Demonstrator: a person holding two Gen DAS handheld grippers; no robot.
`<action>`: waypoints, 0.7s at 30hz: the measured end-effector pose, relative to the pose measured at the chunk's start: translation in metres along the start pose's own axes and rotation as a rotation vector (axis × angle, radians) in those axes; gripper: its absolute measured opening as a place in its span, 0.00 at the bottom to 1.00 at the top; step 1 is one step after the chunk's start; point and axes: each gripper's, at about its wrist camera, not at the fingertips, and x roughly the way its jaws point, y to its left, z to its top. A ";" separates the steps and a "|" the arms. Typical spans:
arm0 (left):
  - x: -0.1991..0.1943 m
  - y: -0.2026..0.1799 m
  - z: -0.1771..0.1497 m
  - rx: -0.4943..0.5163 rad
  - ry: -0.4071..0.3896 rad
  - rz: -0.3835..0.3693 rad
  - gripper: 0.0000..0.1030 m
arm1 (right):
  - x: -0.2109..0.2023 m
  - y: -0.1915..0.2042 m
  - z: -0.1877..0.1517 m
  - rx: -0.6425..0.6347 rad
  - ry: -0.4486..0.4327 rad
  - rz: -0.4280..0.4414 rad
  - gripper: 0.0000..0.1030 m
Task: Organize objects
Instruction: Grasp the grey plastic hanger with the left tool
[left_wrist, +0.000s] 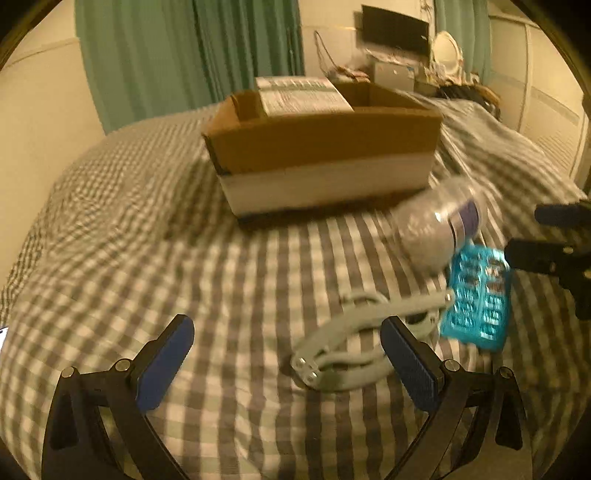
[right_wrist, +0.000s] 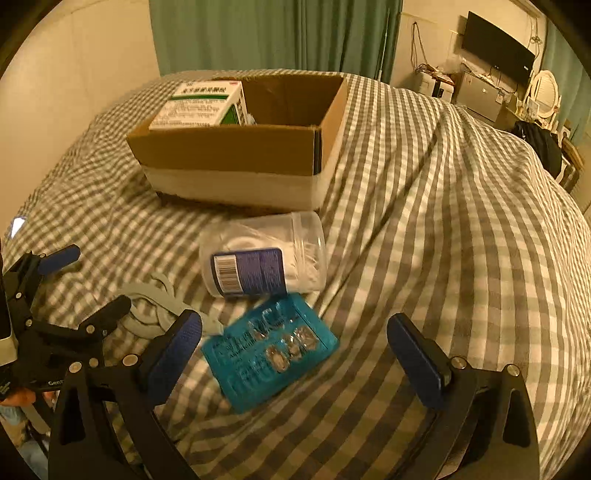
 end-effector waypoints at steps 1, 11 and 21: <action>0.002 -0.002 -0.001 0.007 0.009 -0.016 1.00 | 0.000 0.000 -0.001 -0.002 -0.001 -0.003 0.98; 0.031 -0.035 -0.002 0.122 0.089 -0.162 1.00 | 0.003 0.002 -0.001 -0.006 0.006 -0.024 0.98; 0.037 -0.040 -0.003 0.123 0.133 -0.194 0.89 | 0.001 0.003 0.000 -0.013 0.009 -0.031 0.98</action>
